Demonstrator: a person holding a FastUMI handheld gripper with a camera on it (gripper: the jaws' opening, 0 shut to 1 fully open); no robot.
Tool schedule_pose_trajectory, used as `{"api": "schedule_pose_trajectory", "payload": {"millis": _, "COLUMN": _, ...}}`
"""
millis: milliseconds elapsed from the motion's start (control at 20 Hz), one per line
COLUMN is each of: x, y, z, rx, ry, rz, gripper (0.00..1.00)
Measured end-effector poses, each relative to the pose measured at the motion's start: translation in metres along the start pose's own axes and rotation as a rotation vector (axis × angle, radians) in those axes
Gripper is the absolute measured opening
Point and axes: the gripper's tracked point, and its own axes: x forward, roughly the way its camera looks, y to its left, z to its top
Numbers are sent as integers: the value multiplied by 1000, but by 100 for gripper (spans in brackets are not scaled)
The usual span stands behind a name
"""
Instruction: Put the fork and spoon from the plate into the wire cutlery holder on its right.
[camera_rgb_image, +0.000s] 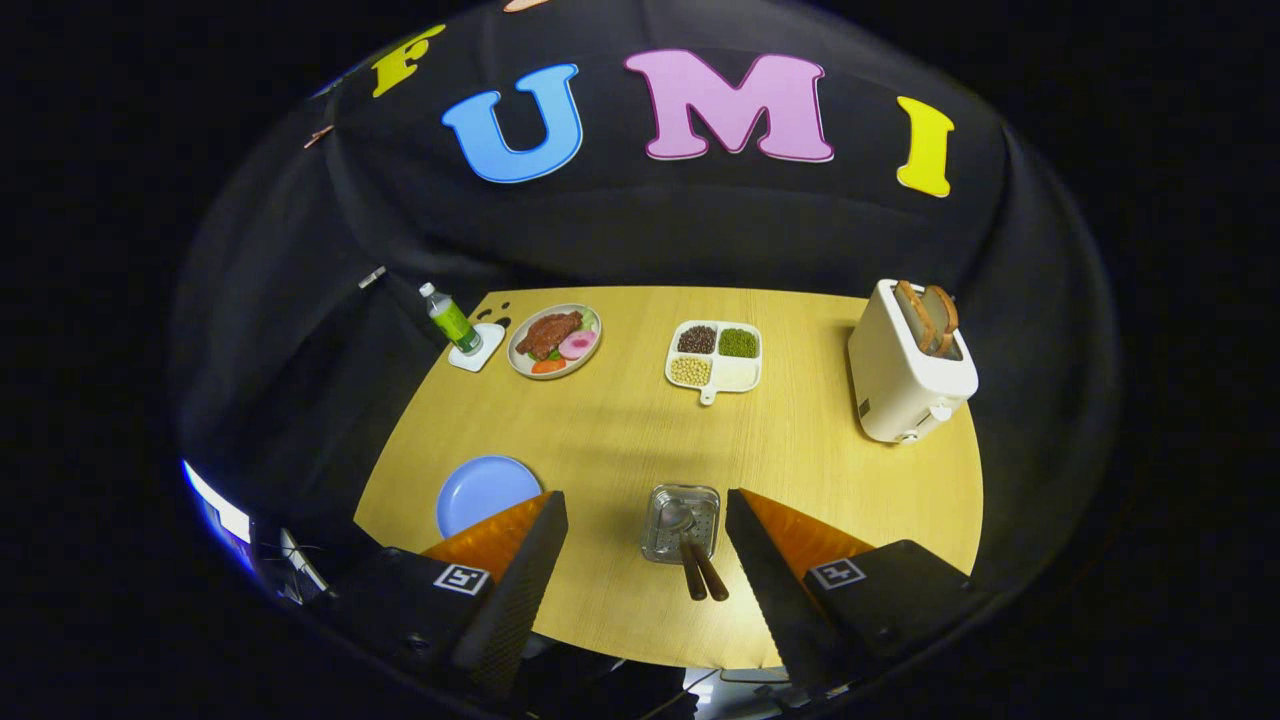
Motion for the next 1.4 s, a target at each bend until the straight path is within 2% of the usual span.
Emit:
{"api": "schedule_pose_trajectory", "payload": {"millis": 300, "x": -44, "y": 9, "z": 34, "rx": -71, "ry": -248, "rz": -64, "gripper": 99}}
{"api": "schedule_pose_trajectory", "payload": {"millis": 600, "x": -94, "y": 40, "z": 55, "rx": -94, "ry": -454, "rz": -73, "gripper": 99}}
{"api": "schedule_pose_trajectory", "payload": {"millis": 900, "x": -120, "y": 61, "z": 57, "rx": -123, "ry": -526, "rz": -132, "gripper": 99}}
{"api": "schedule_pose_trajectory", "payload": {"millis": 1400, "x": -126, "y": 91, "z": 58, "rx": -147, "ry": -551, "rz": -145, "gripper": 99}}
